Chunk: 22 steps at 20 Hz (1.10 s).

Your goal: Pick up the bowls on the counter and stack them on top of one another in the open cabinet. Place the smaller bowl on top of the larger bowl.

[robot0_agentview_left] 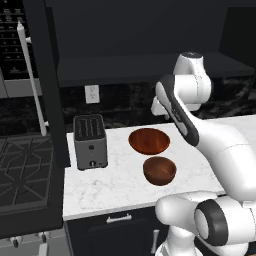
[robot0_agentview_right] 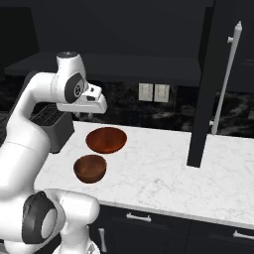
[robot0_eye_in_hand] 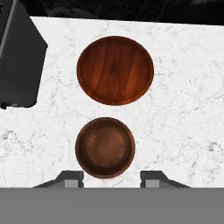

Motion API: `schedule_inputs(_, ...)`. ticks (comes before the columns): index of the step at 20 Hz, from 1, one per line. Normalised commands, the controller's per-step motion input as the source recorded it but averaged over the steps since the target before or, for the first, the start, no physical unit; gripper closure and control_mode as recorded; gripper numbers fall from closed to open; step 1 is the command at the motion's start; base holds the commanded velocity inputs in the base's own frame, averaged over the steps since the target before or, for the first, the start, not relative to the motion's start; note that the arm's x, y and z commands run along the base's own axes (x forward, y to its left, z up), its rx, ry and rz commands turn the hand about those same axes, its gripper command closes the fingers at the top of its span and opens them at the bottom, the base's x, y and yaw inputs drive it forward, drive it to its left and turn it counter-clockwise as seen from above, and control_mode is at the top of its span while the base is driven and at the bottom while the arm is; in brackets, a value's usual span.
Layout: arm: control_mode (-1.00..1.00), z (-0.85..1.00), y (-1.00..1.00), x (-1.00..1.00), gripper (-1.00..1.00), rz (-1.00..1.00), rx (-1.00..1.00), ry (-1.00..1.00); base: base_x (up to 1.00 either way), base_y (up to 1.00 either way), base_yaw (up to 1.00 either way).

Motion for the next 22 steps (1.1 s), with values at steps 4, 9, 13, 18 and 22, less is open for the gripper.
schedule_inputs(4, -1.0, 0.0, -0.06, -0.33, -1.0, 0.0, 0.01, -0.1, 0.0, 0.0, 0.0)
schedule_inputs(9, -1.0, 0.0, -0.16, -0.8, -1.0, 0.0, 0.0, -0.15, 0.0, 0.0, 0.0)
schedule_inputs(13, -1.0, -0.09, -0.29, -0.89, -1.0, 0.0, 0.01, -0.07, 0.0, 0.0, 0.0)
schedule_inputs(18, -1.0, -0.31, -0.33, -0.49, -1.0, 0.0, 0.02, 0.0, 0.0, 0.0, 0.0)
schedule_inputs(22, -1.0, -0.43, -0.26, -0.04, -1.0, 0.0, 0.05, 0.0, 0.0, 0.0, 0.0)
